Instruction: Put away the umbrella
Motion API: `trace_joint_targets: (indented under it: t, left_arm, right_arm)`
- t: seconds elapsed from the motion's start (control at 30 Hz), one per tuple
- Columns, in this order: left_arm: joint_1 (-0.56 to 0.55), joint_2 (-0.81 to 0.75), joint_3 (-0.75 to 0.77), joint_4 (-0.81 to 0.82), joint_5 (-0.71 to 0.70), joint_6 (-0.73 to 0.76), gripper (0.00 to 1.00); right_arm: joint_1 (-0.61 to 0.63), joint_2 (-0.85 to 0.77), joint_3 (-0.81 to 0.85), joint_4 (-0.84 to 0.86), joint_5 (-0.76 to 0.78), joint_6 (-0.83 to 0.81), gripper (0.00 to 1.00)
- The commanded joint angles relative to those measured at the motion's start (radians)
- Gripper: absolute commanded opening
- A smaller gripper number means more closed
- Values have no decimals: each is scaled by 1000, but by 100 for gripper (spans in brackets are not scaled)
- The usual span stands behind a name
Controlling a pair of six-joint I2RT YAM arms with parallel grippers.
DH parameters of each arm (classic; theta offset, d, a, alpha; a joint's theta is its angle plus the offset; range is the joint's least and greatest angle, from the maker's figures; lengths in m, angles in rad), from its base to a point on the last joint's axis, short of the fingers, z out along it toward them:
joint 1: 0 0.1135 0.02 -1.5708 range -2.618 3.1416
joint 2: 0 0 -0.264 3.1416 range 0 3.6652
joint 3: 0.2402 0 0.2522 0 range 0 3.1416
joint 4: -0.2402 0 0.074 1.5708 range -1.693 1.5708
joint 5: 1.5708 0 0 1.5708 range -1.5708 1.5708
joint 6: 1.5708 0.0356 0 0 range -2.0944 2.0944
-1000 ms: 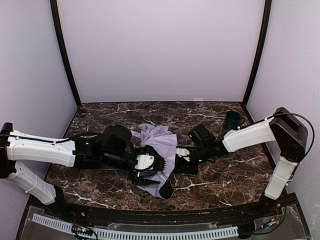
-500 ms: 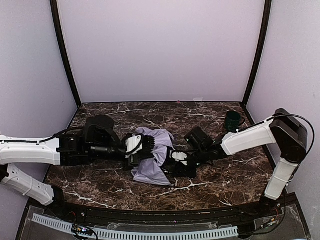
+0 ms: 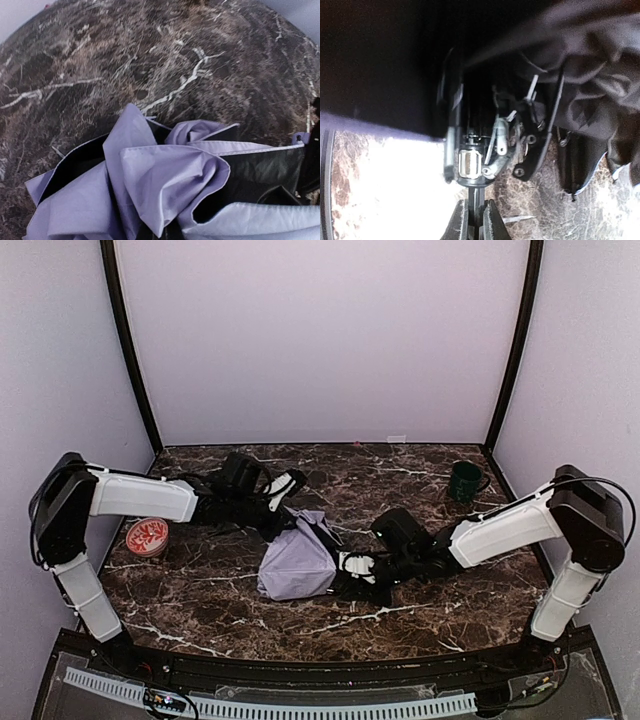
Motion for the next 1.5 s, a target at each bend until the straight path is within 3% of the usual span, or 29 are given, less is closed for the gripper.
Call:
trace_joint_targets:
  t: [0.0,0.1,0.37,0.6,0.67,0.73,0.77,0.97,1.1,1.2,1.33,1.47]
  left_arm:
    - [25,176,108,-126,-97,-48,0]
    - [25,264,117,-128,-131,-40,0]
    - [24,283,106,-51,-166,32,0]
    - [21,170,-36,44,-129,90,0]
    - [21,199,-22,13,-151,112,0]
    - [20,229,7,-38,-161,120,0]
    - [20,240,13,-43,-161,121,0]
    - [20,250,5,-22,-133,107,0]
    - [21,236,16,-25,-116,99,0]
    - [20,217,16,-19,-116,94,0]
    - [20,209,20,-24,-129,99,0]
    - [20,191,16,-28,-131,96,0]
  right_arm:
    - [36,27,-47,17,23,-77,0]
    - [47,22,-45,0,61,-103,0]
    - [89,-8,-75,1,162,-103,2]
    - [89,-68,-30,-58,384,8,51]
    - [89,-97,-55,-43,419,39,68]
    - [89,-184,-82,-44,430,38,93]
    - [89,-215,-96,-54,433,26,99]
    - [89,-424,-130,-159,458,-65,100]
    - [87,-505,-100,-86,401,-43,100]
    - [86,-440,-1,-8,242,72,100]
    - [51,-271,136,78,156,248,100]
    - [-22,-61,262,24,-24,382,89]
